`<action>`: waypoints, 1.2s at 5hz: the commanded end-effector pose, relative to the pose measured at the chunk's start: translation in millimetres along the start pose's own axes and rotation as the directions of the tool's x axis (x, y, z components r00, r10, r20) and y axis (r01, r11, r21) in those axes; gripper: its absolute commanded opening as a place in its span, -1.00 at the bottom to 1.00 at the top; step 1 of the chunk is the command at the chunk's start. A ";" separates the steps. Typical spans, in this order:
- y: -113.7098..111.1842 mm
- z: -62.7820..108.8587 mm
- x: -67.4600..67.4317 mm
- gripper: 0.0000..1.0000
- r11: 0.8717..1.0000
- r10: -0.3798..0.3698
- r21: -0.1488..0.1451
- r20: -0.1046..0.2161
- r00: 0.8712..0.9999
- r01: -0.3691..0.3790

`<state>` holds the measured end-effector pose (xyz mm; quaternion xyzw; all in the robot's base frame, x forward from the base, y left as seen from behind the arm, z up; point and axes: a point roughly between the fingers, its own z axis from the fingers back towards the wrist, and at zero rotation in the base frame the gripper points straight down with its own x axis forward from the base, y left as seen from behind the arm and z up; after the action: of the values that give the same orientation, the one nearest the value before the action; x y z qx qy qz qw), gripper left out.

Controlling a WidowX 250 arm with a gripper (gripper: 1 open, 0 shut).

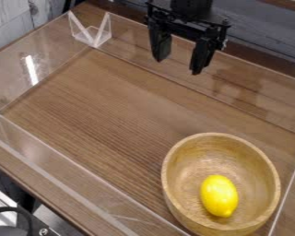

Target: Remove the lemon from inside the brown bowl and put it on the table

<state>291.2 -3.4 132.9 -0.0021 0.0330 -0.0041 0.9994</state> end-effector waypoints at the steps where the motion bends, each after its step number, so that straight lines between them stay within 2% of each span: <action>1: -6.4 -5.2 -8.5 1.00 1.000 0.019 -0.003 -0.013 1.000 -0.019; 2: -28.9 -8.4 -33.6 1.00 0.996 0.085 -0.015 0.010 0.996 -0.085; 3: -45.6 -7.9 -50.6 1.00 0.990 0.138 -0.026 0.020 0.990 -0.137; 4: -52.6 -12.2 -58.3 1.00 0.987 0.157 -0.027 0.010 0.988 -0.156; 5: -65.3 -15.0 -69.0 1.00 0.981 0.191 -0.038 0.016 0.981 -0.191; 6: -86.5 -17.7 -79.2 1.00 0.969 0.241 -0.061 0.035 0.970 -0.238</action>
<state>206.8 -87.5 110.3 -0.0145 0.0331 0.1165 0.9925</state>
